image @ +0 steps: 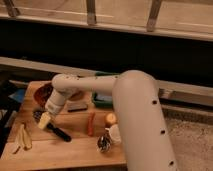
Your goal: Place brush in plastic cup
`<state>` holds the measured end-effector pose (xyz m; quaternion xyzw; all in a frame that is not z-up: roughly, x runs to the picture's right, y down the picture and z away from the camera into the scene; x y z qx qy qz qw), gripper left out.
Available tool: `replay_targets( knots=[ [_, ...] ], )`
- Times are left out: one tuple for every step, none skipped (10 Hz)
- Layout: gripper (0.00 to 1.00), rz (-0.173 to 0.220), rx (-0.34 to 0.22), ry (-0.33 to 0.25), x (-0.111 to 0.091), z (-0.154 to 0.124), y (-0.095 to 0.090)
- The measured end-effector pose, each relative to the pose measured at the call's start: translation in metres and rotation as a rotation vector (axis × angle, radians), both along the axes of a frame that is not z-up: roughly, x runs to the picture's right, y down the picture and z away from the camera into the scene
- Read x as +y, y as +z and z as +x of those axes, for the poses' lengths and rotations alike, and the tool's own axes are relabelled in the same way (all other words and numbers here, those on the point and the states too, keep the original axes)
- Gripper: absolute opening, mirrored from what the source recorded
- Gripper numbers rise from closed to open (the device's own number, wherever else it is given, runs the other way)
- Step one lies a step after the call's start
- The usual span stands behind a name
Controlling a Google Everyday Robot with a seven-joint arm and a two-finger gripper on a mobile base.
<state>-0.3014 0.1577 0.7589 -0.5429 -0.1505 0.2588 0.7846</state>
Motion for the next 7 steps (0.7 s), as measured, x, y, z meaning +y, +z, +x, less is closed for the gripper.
replay_targets(
  knots=[
    [0.79, 0.019, 0.001, -0.013, -0.008, -0.003, -0.001],
    [0.79, 0.045, 0.021, -0.016, -0.022, 0.001, -0.003],
    [0.79, 0.071, 0.046, -0.015, -0.037, 0.010, -0.003],
    [0.79, 0.097, 0.070, -0.011, -0.051, 0.018, -0.004],
    [0.79, 0.138, 0.106, 0.004, -0.071, 0.028, -0.007],
    [0.79, 0.164, 0.137, 0.022, -0.085, 0.038, -0.007],
    [0.79, 0.166, 0.137, 0.023, -0.086, 0.038, -0.008]
  ],
)
